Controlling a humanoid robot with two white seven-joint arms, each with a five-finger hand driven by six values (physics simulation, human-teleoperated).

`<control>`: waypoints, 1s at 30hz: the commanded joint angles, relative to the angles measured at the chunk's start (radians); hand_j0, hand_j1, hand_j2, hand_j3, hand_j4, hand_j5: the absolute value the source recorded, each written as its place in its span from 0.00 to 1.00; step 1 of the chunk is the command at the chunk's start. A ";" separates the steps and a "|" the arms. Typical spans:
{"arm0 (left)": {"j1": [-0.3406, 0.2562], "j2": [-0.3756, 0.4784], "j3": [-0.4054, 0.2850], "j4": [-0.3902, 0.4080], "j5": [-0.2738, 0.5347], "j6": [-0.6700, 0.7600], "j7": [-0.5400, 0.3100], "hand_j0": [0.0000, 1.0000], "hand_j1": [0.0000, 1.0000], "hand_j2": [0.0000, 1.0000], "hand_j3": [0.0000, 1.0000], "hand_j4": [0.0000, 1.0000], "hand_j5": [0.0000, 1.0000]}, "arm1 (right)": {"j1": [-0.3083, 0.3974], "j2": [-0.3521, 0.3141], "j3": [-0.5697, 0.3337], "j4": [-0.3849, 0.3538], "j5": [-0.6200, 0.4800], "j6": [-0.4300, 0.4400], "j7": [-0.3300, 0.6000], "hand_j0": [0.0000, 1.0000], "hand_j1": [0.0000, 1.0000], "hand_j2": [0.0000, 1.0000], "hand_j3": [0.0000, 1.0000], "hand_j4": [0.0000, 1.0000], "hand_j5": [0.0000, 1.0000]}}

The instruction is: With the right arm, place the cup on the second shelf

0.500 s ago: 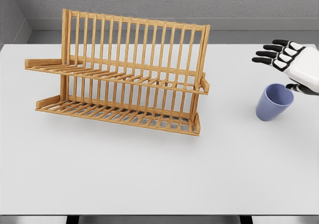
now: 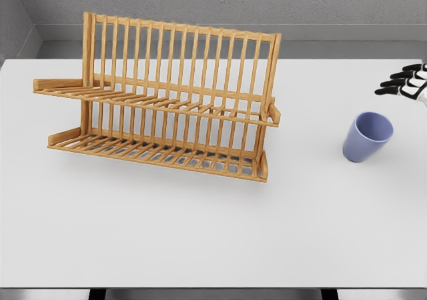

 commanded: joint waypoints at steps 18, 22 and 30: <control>0.000 0.000 0.000 -0.001 0.000 0.000 0.000 1.00 1.00 1.00 1.00 1.00 1.00 | -0.193 0.054 0.319 0.140 -0.020 0.002 0.039 1.00 1.00 1.00 1.00 1.00 1.00; 0.000 0.000 0.000 0.001 0.000 0.000 0.000 1.00 1.00 1.00 1.00 1.00 1.00 | -0.278 0.083 0.421 0.218 -0.015 0.002 0.039 1.00 1.00 1.00 1.00 1.00 1.00; 0.000 0.000 0.000 -0.001 0.000 0.000 0.000 1.00 1.00 1.00 1.00 1.00 1.00 | -0.319 0.106 0.497 0.290 -0.014 0.002 0.039 1.00 1.00 1.00 1.00 1.00 1.00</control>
